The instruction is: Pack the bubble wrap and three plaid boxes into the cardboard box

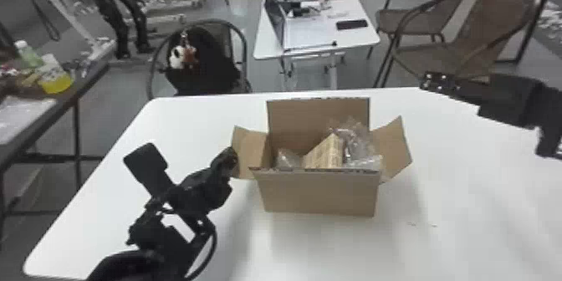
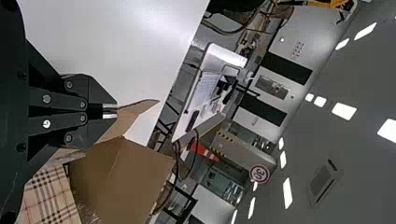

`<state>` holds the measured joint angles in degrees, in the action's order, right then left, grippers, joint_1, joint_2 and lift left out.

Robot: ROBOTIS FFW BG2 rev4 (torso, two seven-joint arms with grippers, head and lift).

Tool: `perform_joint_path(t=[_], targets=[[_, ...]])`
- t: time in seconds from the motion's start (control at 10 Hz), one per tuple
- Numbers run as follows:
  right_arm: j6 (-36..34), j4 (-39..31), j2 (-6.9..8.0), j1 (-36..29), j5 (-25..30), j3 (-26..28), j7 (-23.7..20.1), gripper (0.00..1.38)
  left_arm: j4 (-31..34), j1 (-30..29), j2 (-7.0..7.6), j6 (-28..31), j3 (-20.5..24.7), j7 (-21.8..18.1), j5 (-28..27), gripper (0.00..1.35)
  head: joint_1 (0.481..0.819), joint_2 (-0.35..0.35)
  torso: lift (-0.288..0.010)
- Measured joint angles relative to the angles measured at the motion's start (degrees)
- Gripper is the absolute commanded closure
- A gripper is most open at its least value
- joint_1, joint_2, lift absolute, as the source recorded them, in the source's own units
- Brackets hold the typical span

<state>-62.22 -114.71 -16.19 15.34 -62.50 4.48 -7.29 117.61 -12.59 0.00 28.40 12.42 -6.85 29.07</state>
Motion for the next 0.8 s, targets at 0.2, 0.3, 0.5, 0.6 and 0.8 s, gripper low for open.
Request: perform_joint_path(t=[0.2, 0.3, 0.5, 0.6, 0.8], targets=[[12.77, -9.51, -0.7, -12.09, 19.8, 1.06, -0.42, 0.19, 0.04, -0.29, 0.0, -0.31, 0.16, 0.0, 0.28, 1.21, 0.637, 0.104, -0.174], [20.19, -12.0, 0.68, -18.64, 29.96, 1.06, -1.52, 0.19, 0.04, -0.63, 0.0, -0.53, 0.34, -0.07, 0.47, 1.21, 0.658, 0.074, -0.174], [33.48, -12.38, 3.71, -28.46, 42.16, 1.06, -3.7, 0.19, 0.08, -1.39, 0.0, -1.0, 0.75, -0.26, 0.85, 1.21, 0.688, 0.056, -0.174], [39.62, -12.37, 4.52, -31.99, 46.21, 1.03, -3.69, 0.19, 0.11, -1.62, 0.0, -1.17, 0.92, -0.32, 0.99, 1.21, 0.695, 0.047, -0.174], [52.45, -11.19, 6.73, -38.49, 53.82, 1.03, -1.39, 0.19, 0.19, -2.12, 0.0, -1.51, 1.28, -0.44, 1.31, 1.21, 0.695, 0.029, -0.174]])
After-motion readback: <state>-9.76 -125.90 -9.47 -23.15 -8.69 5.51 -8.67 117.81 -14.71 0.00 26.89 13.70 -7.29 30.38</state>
